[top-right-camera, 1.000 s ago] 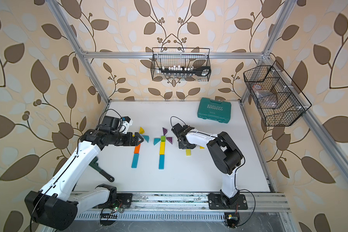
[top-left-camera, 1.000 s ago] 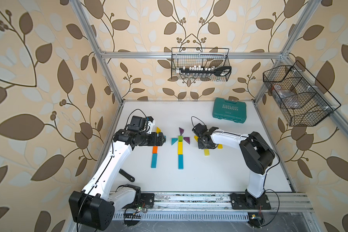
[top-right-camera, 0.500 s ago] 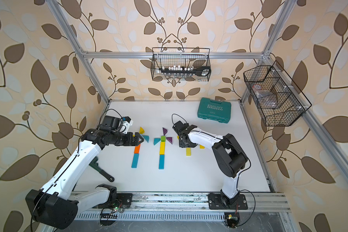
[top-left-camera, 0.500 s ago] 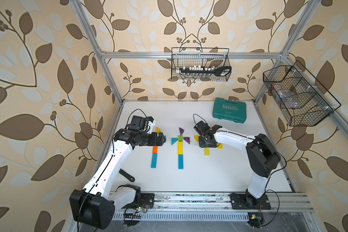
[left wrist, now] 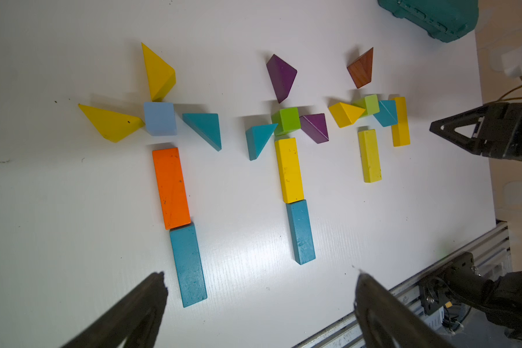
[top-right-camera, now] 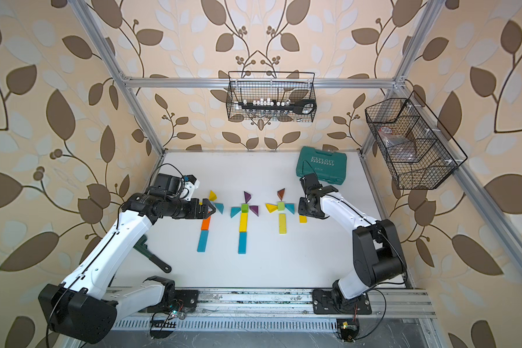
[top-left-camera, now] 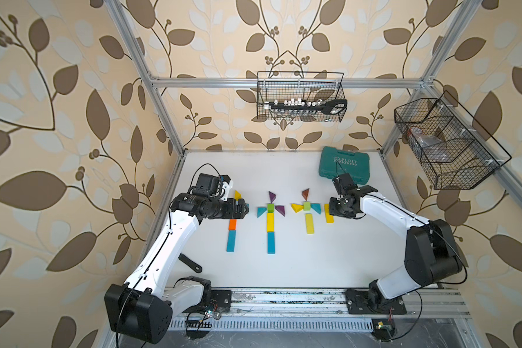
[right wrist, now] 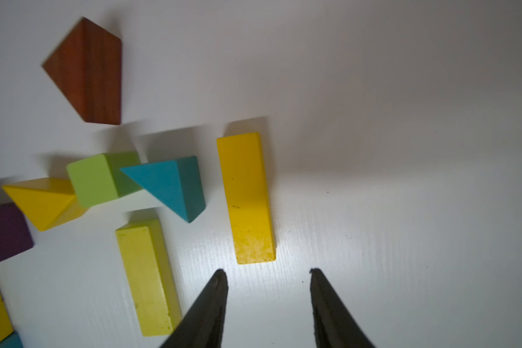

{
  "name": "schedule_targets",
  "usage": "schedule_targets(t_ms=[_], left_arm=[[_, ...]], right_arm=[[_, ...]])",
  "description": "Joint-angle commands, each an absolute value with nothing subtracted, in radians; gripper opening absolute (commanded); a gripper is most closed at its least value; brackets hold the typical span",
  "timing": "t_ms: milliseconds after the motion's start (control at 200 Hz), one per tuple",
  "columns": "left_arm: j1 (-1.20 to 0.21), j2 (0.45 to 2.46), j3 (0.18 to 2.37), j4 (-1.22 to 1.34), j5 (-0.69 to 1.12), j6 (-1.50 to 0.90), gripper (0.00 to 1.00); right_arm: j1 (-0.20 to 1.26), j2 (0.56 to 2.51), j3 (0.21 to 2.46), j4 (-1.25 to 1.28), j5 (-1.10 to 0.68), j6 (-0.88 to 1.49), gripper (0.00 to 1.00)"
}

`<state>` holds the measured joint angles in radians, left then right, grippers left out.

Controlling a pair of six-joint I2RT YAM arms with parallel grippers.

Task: Assemble a small pinwheel with building blocks
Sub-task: Pick up the building block from the center of the board.

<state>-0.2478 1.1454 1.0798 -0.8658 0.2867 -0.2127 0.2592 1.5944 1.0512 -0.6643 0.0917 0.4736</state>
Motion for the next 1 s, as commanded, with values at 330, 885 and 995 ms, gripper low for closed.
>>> schedule_targets(t_ms=[330,885,995], left_arm=[[-0.235,1.170,1.077,-0.862,0.289,-0.195,0.99],[-0.232,1.172,1.077,-0.864,0.290,-0.193,0.99],[-0.232,1.164,1.077,-0.864,0.291,-0.193,0.99]], right_arm=[[0.222,1.792,1.163,-0.601,-0.026,0.339,0.50],[0.221,1.870,1.195,-0.647,0.053,0.313,0.27],[0.222,1.809,1.134,-0.647,0.041,0.324,0.12]])
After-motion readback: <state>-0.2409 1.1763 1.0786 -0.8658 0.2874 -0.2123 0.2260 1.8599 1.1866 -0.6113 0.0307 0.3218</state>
